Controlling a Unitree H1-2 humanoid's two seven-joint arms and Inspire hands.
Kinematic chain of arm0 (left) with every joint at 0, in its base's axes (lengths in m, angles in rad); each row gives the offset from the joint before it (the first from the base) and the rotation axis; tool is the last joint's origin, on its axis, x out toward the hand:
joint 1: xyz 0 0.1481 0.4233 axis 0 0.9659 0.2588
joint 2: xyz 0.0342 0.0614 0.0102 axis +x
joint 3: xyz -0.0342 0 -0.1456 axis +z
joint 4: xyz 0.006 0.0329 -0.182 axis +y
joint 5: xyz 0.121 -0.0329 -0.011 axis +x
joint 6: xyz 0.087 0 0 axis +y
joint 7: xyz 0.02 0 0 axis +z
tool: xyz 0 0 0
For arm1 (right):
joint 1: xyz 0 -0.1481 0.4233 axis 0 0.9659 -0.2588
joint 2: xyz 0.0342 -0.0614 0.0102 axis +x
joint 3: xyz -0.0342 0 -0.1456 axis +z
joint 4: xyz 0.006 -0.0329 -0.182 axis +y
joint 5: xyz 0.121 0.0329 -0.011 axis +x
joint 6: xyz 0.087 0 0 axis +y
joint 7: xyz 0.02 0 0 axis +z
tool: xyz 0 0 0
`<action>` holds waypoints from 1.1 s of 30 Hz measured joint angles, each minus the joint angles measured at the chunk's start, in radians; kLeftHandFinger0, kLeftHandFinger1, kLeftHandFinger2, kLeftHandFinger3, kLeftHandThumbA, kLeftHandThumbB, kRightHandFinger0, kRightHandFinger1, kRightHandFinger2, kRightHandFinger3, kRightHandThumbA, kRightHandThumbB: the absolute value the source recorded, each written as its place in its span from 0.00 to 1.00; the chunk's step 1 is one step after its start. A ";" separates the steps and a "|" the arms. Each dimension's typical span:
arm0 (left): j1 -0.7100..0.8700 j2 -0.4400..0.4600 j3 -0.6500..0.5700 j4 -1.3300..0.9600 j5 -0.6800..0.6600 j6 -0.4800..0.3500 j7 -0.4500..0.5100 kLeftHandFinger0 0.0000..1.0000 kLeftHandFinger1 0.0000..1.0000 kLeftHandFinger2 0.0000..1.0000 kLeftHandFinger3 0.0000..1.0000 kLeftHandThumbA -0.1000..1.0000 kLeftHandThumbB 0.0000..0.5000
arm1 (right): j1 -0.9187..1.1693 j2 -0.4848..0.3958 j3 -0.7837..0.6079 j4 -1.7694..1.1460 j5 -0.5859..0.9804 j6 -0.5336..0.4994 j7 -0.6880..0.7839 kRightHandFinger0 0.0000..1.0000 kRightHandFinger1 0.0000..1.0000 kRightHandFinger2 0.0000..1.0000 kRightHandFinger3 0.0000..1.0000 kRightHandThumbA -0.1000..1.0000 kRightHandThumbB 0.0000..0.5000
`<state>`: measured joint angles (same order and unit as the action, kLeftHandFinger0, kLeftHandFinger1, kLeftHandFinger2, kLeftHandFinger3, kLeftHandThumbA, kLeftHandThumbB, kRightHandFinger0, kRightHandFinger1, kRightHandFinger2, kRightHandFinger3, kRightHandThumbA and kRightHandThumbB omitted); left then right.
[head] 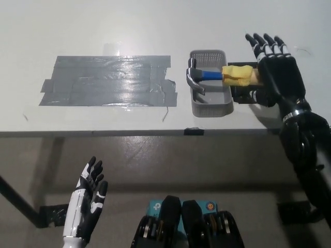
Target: The robot picks the hammer with right hand and hits the black area on the desk and places it back.
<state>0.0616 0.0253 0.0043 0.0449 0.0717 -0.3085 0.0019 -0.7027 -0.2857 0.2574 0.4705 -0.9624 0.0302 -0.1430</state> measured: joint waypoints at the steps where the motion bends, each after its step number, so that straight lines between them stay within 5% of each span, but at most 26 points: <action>1: 0.000 0.000 0.000 0.000 0.000 0.000 0.000 1.00 1.00 1.00 1.00 0.77 0.00 | -0.002 0.000 0.003 0.015 -0.001 0.003 -0.005 1.00 1.00 1.00 1.00 0.94 0.79; 33: -0.018 0.015 -0.003 -0.001 0.002 -0.002 -0.001 0.97 1.00 1.00 1.00 0.77 0.00 | -0.134 0.041 0.112 0.322 0.014 0.038 -0.138 1.00 1.00 1.00 1.00 1.00 0.81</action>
<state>0.0431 0.0406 0.0008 0.0439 0.0740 -0.3101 0.0011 -0.8370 -0.2452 0.3693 0.7922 -0.9488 0.0678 -0.2813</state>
